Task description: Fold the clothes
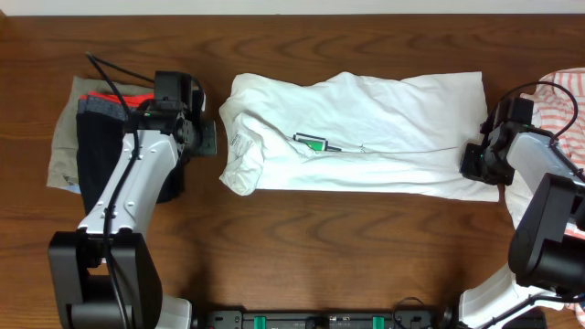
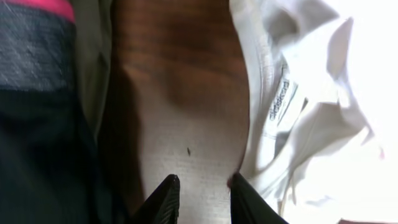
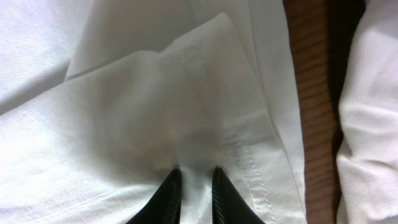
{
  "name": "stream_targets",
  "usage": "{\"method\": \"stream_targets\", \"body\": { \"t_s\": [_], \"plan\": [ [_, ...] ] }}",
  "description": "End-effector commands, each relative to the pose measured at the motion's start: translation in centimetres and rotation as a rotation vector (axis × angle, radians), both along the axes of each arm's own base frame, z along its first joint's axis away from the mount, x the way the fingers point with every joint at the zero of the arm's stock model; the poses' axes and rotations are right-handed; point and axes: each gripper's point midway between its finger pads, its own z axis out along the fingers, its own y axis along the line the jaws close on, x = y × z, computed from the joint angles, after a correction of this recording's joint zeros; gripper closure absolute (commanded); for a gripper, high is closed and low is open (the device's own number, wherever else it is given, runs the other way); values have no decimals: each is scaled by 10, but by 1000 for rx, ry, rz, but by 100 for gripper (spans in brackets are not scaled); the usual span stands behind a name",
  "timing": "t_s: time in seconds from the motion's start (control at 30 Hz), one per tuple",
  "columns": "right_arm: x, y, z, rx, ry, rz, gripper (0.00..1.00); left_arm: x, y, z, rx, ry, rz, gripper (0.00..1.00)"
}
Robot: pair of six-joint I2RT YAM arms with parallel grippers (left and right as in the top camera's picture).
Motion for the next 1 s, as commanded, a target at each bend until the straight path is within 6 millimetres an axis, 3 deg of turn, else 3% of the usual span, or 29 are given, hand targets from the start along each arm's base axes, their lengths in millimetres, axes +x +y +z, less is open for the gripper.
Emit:
{"method": "stream_targets", "body": {
  "t_s": [0.0, 0.1, 0.17, 0.4, 0.97],
  "plan": [
    [-16, -6, -11, -24, 54, -28, 84, -16, -31, 1, -158, 61, -66, 74],
    [-15, -6, -11, -25, 52, -28, 84, -38, -80, 9, -392, 136, -159, 79],
    [-15, -6, -11, -25, 52, -28, 84, -51, -93, 7, -400, 183, -193, 75],
    [-15, -6, -11, -25, 53, -28, 84, -69, -86, -26, -46, 222, -278, 46],
    [-15, -6, -11, -24, 52, -28, 84, -54, -88, -84, 75, 209, -312, 46]
  ]
}}
